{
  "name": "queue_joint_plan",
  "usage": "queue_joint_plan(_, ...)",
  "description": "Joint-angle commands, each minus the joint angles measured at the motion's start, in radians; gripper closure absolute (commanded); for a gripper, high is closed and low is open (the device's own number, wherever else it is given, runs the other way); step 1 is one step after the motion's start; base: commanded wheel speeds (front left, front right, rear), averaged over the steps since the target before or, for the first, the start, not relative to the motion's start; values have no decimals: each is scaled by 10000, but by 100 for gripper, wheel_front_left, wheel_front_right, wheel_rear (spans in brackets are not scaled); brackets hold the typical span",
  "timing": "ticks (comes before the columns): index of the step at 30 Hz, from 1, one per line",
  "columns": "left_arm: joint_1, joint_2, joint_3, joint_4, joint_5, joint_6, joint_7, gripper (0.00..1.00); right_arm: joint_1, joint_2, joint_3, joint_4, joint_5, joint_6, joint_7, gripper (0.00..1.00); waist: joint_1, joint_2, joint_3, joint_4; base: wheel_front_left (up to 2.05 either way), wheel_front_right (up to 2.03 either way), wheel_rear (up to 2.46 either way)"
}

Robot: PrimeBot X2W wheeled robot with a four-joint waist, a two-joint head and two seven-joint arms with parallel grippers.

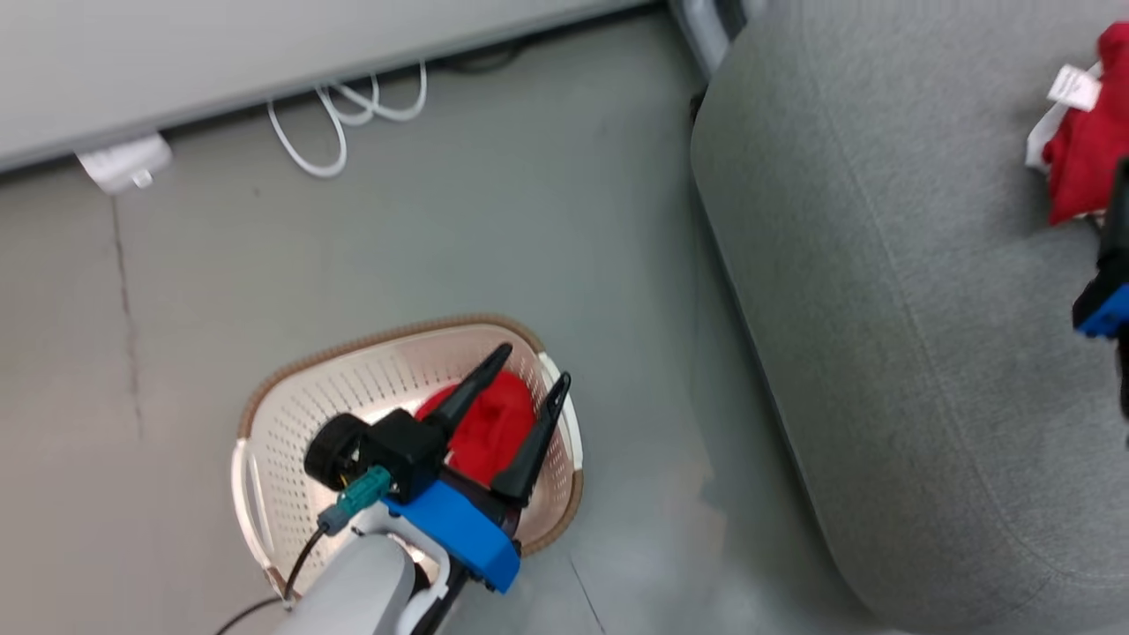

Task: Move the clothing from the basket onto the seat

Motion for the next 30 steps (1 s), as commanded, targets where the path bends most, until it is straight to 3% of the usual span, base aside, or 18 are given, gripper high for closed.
queue_joint_plan(1, 173, -82, 80, 14, -34, -40, -31, 0, 339, -39, 127, -58, -22, -10, -12, 0, 0, -1, -835, 75, 0, 0, 0)
queue_joint_plan(8, 1265, -388, 902, 145, -84, 4, -31, 0, 1865, 105, 1254, -1129, 261, -10, 18, 0, 0, -1, -2213, 422, 0, 0, 0)
queue_joint_plan(13, 1981, -488, 1722, 71, 25, 90, -31, 0, 3288, 448, 1610, -3055, 103, -10, 203, 0, 0, -1, -2833, 845, 0, 0, 0)
queue_joint_plan(22, 2935, -561, 3354, -208, 315, 253, -31, 0, 6278, 1834, 1498, -7472, -247, -9, 1304, 0, 0, -1, -3440, 1729, 0, 0, 0)
queue_joint_plan(30, 3483, -688, 4833, -395, 486, 373, -31, 0, 7875, 2676, 1690, -9161, 8, -9, 1735, 0, 0, -1, -3772, 2404, 0, 0, 0)
